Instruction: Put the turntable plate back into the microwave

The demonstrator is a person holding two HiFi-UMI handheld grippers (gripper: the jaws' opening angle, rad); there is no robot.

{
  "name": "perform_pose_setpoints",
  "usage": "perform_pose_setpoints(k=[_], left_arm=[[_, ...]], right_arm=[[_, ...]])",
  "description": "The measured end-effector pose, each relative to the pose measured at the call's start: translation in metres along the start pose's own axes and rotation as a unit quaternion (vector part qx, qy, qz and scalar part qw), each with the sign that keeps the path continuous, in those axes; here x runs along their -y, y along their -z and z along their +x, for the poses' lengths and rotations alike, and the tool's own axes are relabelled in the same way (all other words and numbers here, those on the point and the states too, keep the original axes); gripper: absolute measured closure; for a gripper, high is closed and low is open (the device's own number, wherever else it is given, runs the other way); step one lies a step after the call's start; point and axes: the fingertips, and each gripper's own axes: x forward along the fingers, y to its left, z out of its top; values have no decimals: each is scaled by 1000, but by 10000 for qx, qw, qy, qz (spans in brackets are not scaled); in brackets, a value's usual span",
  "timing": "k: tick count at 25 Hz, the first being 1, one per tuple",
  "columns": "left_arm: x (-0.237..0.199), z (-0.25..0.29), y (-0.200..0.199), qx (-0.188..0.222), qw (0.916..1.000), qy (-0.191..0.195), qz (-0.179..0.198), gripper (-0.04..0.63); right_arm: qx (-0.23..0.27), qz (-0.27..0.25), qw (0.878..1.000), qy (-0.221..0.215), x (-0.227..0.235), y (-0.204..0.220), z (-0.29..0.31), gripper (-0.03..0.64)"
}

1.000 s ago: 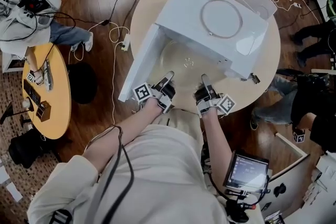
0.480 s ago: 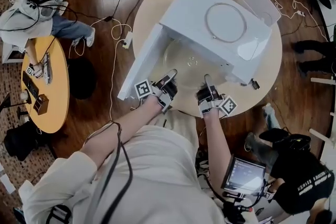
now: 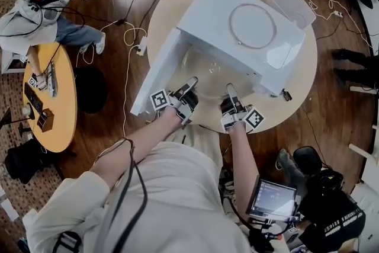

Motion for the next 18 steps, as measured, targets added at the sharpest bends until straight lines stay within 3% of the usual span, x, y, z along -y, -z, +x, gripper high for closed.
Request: perform_pose_setpoints(k=[6, 18], left_arm=[[-2, 9, -5, -7, 10000, -53, 56, 563], [-10, 25, -15, 38, 9998, -77, 201, 563]], right_arm=[[-189, 141, 9997, 20, -3, 25, 2, 525], [57, 220, 9994, 267, 14, 20, 10, 526]])
